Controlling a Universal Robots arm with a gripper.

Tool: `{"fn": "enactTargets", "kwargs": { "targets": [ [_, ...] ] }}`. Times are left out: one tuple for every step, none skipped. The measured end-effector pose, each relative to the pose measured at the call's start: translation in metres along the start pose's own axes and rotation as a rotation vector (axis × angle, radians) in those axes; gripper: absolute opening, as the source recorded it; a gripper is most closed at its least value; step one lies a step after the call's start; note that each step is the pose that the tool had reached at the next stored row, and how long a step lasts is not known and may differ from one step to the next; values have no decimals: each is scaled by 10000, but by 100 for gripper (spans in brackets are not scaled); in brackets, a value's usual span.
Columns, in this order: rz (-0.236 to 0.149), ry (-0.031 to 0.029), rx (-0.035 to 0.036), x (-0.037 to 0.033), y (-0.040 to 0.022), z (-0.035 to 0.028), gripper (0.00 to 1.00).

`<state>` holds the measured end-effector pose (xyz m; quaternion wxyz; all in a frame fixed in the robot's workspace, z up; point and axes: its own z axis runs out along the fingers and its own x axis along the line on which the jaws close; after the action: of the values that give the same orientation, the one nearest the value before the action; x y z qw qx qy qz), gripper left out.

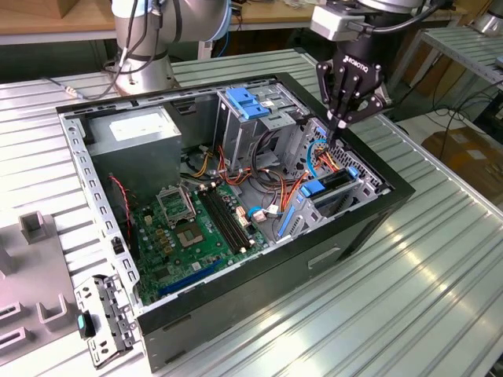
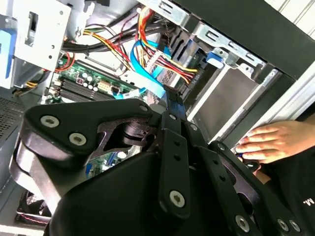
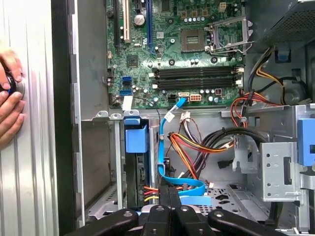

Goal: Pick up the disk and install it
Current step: 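Insert the second disk wire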

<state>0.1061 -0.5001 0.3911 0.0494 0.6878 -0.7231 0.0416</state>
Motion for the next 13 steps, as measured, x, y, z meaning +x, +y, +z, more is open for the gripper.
{"fn": "enactTargets", "kwargs": {
  "targets": [
    [0,1,-3,-14,-3,0,11],
    [0,2,-7,-34,-6,1,11],
    [0,12,-8,-44,-6,3,11],
    [2,110,-4,-53,-7,11,11],
    [2,156,-2,-56,-8,15,11],
    [2,215,2,-60,-8,21,11],
    [3,286,5,-64,-8,29,11],
    [3,325,7,-67,-9,34,17],
    [4,356,9,-70,-9,39,24],
    [6,423,12,-76,-10,51,30],
    [7,498,16,-83,-12,64,30],
    [8,595,20,-91,-16,84,30],
    [8,662,23,-95,-20,99,30]
  ]
}}
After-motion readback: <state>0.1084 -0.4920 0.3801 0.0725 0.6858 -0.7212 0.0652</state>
